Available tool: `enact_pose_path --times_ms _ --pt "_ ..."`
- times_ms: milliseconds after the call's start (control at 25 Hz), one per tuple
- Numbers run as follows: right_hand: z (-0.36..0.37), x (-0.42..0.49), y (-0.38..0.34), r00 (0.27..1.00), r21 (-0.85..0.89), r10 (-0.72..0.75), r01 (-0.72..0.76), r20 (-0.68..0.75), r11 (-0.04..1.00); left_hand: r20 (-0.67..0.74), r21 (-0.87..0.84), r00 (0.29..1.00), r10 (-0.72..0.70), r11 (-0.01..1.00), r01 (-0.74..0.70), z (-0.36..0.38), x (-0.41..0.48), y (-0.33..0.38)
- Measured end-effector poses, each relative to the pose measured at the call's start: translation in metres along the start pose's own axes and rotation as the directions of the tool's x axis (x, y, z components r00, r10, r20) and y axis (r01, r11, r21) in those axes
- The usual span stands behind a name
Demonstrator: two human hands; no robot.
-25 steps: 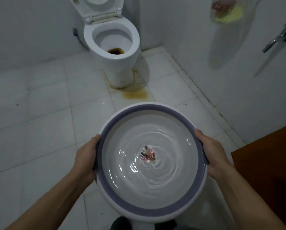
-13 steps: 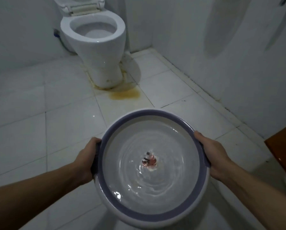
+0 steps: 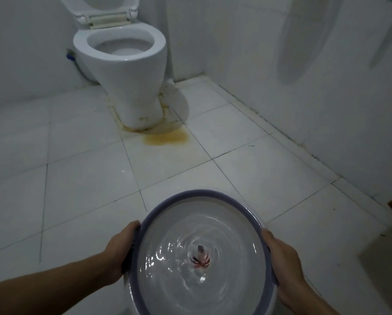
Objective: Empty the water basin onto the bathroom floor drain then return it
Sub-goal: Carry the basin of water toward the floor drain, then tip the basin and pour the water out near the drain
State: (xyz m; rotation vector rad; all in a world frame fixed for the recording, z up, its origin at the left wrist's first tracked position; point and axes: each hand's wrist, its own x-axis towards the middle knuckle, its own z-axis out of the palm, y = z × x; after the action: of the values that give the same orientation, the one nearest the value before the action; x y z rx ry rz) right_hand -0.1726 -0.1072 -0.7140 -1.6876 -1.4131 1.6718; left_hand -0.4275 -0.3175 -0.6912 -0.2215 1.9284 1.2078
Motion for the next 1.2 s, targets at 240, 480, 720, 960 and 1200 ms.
enact_pose_path --times_ms 240,480,720,960,1200 --pt "-0.007 -0.001 0.029 0.999 -0.138 0.002 -0.009 -0.051 0.990 -0.034 -0.009 0.998 -0.053 0.999 0.053 0.007 0.012 -0.014" --pt "-0.013 -0.010 0.042 0.993 -0.112 0.102 -0.108 -0.059 0.988 -0.018 0.025 0.996 -0.092 0.995 0.093 0.010 0.012 -0.018" --pt "-0.010 -0.007 0.053 0.983 -0.089 0.167 -0.174 -0.080 0.981 0.020 0.081 0.995 -0.097 0.992 0.095 0.008 0.012 -0.011" --pt "-0.003 -0.004 0.071 0.966 -0.072 0.238 -0.246 -0.104 0.967 0.029 0.099 0.995 -0.094 0.991 0.091 0.005 0.010 -0.005" --pt "0.001 -0.002 0.078 0.943 -0.010 0.321 -0.323 -0.089 0.946 0.039 0.134 0.994 -0.104 0.986 0.098 0.004 0.013 -0.004"
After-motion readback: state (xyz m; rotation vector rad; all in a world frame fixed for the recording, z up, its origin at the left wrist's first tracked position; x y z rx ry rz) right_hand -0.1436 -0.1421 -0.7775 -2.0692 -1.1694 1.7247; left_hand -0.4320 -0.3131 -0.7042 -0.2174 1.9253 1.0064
